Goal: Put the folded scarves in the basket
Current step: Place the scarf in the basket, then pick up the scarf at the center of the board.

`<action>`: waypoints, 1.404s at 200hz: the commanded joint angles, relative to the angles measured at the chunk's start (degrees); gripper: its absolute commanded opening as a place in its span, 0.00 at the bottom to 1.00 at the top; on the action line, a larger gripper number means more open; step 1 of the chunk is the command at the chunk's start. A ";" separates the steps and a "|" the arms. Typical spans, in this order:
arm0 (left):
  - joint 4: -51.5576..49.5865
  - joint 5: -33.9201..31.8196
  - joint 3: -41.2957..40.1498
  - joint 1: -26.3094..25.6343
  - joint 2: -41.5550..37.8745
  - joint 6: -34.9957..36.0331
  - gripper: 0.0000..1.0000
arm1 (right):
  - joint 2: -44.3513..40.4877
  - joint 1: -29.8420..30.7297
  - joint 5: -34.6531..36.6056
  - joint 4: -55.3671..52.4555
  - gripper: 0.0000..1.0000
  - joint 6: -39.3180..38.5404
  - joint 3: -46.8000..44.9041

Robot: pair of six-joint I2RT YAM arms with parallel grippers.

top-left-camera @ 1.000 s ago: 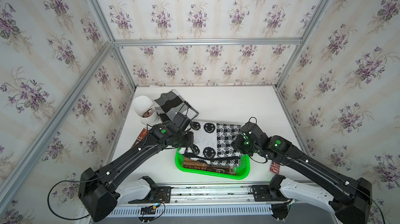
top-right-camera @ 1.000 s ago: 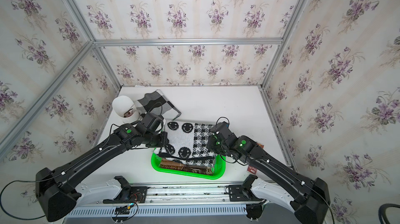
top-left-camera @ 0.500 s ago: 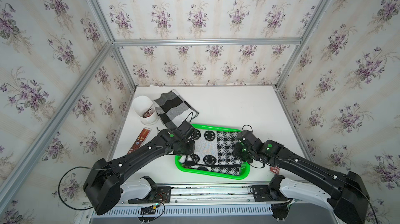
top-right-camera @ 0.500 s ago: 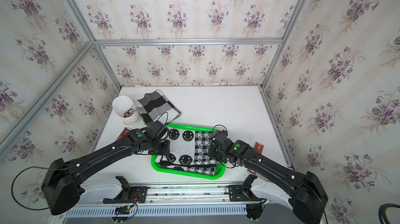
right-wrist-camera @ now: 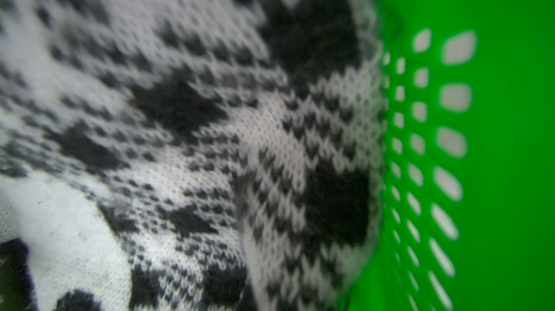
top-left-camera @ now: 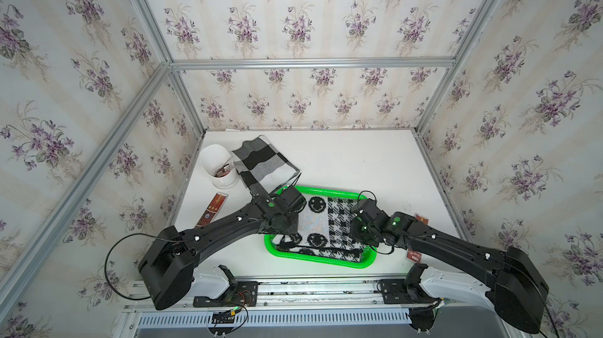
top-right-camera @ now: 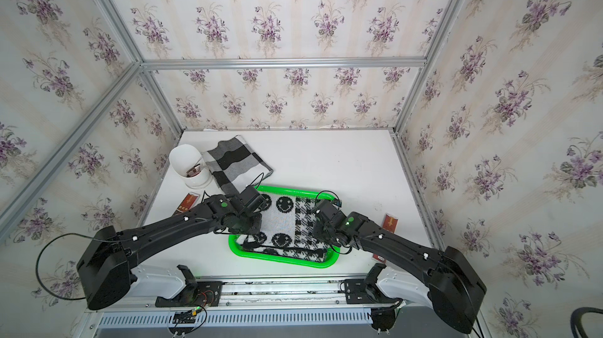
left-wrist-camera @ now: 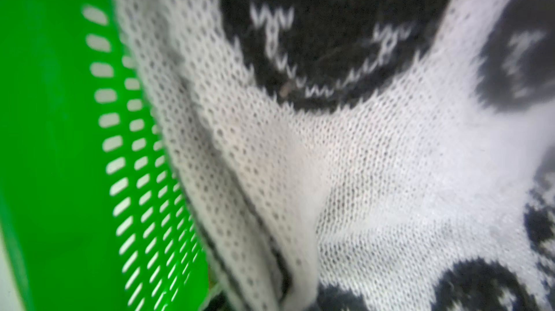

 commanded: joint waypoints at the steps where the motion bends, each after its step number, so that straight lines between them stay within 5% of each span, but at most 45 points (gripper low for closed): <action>1: -4.88 -6.24 0.50 -0.54 1.63 -2.65 0.00 | 1.18 0.00 1.89 -1.83 0.00 0.43 -0.83; 37: -7.00 -8.57 0.16 -0.72 5.56 -3.61 0.00 | 2.20 -0.02 1.92 -1.12 0.00 0.61 -1.28; 66: -7.84 -9.29 0.94 -0.77 7.37 -3.51 0.02 | 1.96 -0.02 1.97 -1.59 0.15 0.54 -1.57; 75: -7.91 -9.20 1.33 -0.87 6.89 -3.61 0.14 | 1.62 -0.02 2.17 -2.30 0.20 0.53 -1.30; 88: -7.97 -8.98 2.62 -1.25 5.63 -3.20 0.46 | 0.46 -0.02 2.59 -3.11 0.29 0.45 -0.82; 116: -9.86 -8.50 8.13 -2.68 2.48 -3.00 0.66 | -3.42 -0.03 3.93 -5.29 0.45 0.28 1.49; 184: -20.28 -14.20 23.71 -1.62 -3.53 -1.84 0.74 | -6.47 -0.02 7.03 -13.54 0.58 -1.49 13.28; 228: -18.10 -14.26 24.73 13.16 -3.96 5.76 0.68 | -6.56 -0.03 10.07 -15.81 0.59 -3.23 18.19; 250: -12.65 -14.44 23.70 20.16 1.47 10.02 0.63 | -5.83 -0.26 11.54 -14.94 0.58 -4.77 20.43; 281: -8.18 -9.87 28.85 25.99 19.69 12.92 0.56 | -3.50 -1.11 11.20 -11.76 0.57 -7.48 22.91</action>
